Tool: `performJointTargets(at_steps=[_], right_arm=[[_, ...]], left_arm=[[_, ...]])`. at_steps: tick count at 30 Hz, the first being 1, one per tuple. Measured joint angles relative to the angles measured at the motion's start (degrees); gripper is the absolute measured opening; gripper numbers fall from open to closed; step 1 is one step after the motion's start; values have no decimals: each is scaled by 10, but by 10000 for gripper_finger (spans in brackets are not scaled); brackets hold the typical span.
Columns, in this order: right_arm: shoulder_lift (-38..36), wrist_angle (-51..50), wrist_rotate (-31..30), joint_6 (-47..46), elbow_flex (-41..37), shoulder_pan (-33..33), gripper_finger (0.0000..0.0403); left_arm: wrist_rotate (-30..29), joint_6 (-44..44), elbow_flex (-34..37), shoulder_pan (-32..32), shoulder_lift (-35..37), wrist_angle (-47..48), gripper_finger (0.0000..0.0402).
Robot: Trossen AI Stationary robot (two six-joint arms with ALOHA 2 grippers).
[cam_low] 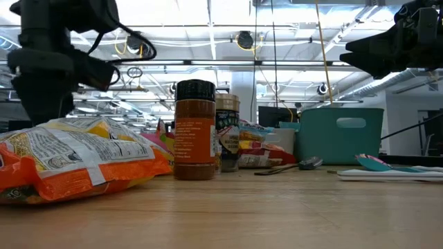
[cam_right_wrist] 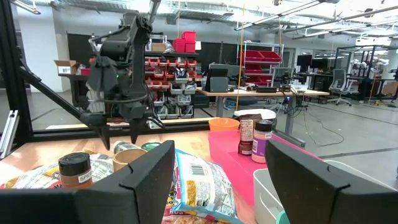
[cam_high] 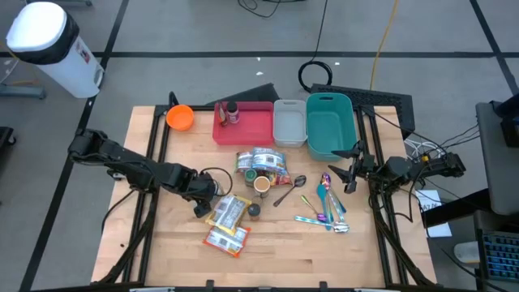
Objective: Pick & Place Food Item
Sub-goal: Put the white seasoning bottle into the red bin
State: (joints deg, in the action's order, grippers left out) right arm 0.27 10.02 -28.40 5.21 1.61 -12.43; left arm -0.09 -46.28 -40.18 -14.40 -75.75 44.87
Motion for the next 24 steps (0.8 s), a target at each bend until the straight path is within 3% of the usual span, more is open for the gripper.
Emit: performJointTargets(at_steps=[9,14,19,24], right_arm=[[0,0,0,0,0,0,242],[0,0,0,0,0,0,242],[0,0,0,0,0,0,242],[0,0,0,0,0,0,242]], left_arm=[[-64,-17,41,-6,0,-21,353],[-69,-16,62,-7,0,-44,291],[-109,-15,95,-7,1,-134,220],[-108,16,87,-7,0,-107,206]])
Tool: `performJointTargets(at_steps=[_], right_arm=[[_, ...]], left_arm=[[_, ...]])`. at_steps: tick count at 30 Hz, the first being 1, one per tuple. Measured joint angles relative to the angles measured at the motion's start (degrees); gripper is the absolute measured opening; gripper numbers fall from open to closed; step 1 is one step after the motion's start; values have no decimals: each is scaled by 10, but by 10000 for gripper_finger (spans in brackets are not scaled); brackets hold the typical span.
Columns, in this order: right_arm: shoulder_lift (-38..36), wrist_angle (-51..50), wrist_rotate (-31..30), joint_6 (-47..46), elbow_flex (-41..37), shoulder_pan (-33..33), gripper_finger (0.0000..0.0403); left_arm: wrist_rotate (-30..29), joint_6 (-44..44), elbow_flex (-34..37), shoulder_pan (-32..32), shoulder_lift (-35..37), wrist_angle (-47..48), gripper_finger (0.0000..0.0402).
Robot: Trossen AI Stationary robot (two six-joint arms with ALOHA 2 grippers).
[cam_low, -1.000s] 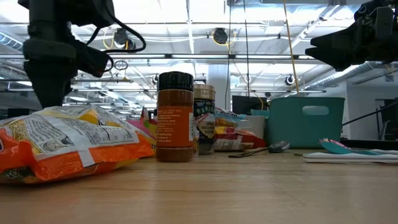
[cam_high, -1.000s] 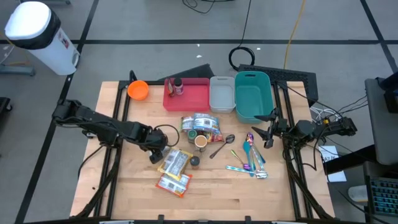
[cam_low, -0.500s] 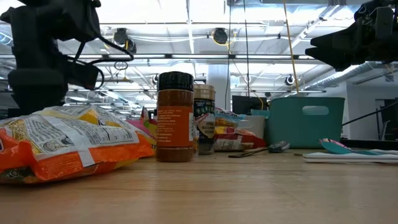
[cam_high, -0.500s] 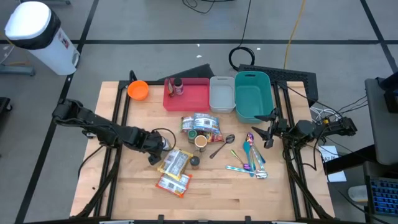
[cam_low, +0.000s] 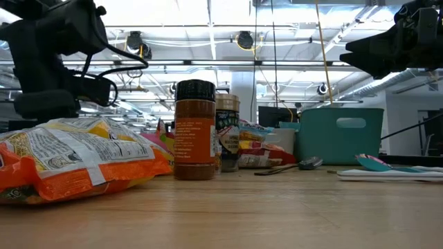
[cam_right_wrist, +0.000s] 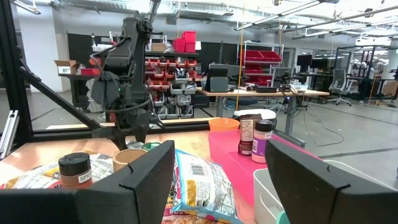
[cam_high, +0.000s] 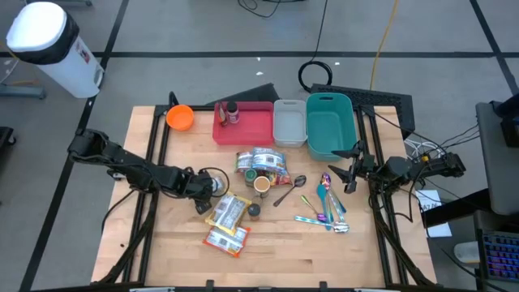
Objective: Pick & Place Food Item
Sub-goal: Put the white seasoning bottle into the red bin
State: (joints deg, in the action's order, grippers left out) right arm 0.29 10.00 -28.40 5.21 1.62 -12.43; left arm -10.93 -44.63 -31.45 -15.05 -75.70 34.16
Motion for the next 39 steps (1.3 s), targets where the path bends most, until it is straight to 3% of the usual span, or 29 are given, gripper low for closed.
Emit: performJointTargets(at_steps=[8,18,21,24,28,39], right_arm=[[0,0,0,0,0,0,242],[0,4,0,3,0,0,242],[4,68,3,44,0,4,242],[6,140,47,-11,0,4,242],[7,192,90,-105,0,4,242],[38,166,47,-189,0,4,242]], left_arm=[[-1,53,-123,0,34,104,207],[-46,247,-318,5,-2,82,207],[-57,288,-366,5,-32,67,207],[-51,326,-401,5,-76,73,208],[-23,383,-436,9,-131,68,208],[-1,425,-442,36,-189,47,209]])
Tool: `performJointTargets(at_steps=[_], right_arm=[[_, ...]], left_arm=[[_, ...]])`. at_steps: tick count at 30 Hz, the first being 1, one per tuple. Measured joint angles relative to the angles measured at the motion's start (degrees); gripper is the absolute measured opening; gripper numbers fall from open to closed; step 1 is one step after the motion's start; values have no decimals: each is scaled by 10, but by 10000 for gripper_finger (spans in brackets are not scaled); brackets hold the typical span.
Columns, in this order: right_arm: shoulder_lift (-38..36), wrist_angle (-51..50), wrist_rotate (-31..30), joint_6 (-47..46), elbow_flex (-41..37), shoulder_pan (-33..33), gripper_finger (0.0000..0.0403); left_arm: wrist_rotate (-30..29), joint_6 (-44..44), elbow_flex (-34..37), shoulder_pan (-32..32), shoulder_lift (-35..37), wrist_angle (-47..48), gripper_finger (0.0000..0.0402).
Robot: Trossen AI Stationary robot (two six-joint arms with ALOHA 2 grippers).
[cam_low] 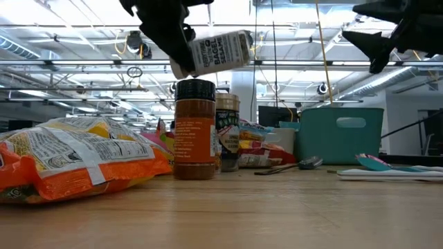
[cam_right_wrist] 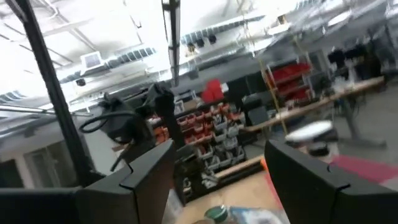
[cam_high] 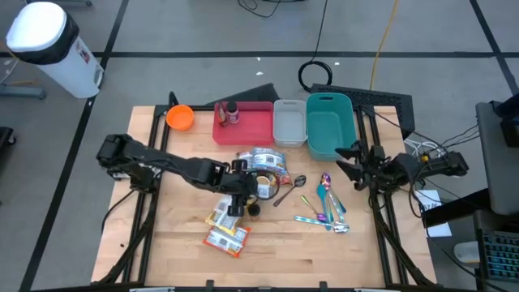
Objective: Pick & Place Food Item
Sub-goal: Put the white seasoning bottle into the red bin
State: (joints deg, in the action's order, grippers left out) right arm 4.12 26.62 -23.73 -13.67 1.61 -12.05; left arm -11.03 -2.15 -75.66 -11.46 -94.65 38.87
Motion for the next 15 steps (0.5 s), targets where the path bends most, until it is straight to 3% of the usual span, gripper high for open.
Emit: performJointTargets(at_steps=[7,15], right_arm=[[177,218,85,53,12,0,264],[480,212,104,89,153,-1,360]], left_arm=[[0,10,0,18,0,-11,209],[21,5,-1,30,0,-28,209]])
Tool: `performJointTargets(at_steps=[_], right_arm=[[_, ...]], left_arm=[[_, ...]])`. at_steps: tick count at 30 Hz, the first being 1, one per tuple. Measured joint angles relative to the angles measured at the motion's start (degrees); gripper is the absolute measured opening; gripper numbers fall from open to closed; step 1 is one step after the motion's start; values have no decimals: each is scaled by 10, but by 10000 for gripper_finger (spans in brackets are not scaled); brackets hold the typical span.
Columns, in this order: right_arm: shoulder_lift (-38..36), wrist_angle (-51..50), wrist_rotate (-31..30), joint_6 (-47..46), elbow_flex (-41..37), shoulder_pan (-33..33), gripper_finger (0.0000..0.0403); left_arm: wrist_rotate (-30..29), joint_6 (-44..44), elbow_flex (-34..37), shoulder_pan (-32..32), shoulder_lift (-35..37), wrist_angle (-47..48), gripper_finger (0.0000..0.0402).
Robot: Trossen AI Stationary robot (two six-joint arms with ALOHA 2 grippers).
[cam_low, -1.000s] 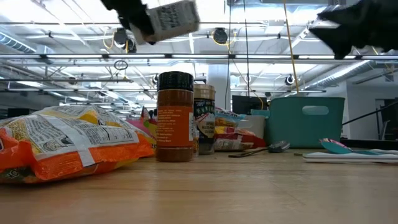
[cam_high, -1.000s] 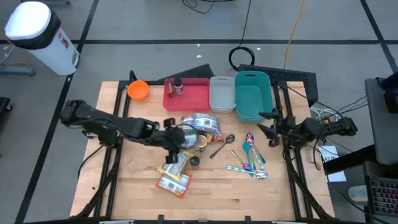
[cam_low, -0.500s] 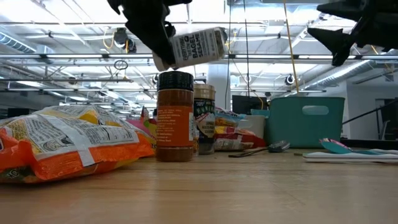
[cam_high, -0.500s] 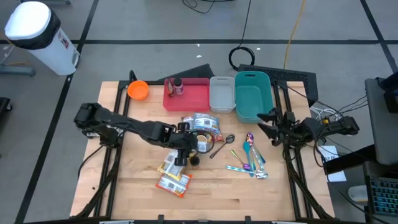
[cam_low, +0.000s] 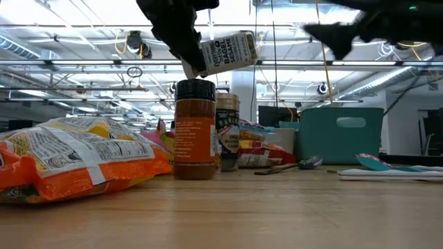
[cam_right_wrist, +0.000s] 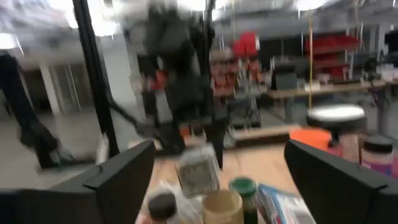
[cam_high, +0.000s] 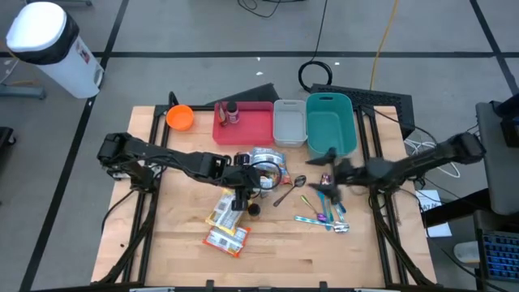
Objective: Pick & Place Food Item
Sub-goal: Put the white seasoning bottle into the red bin
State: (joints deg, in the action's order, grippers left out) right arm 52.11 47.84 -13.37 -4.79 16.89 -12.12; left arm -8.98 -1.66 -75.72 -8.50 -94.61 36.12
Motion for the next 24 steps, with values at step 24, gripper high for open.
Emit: performJointTargets(at_steps=[24], right_arm=[[341,-47,0,11,209,28,362]], left_arm=[[2,-8,0,5,0,2,209]])
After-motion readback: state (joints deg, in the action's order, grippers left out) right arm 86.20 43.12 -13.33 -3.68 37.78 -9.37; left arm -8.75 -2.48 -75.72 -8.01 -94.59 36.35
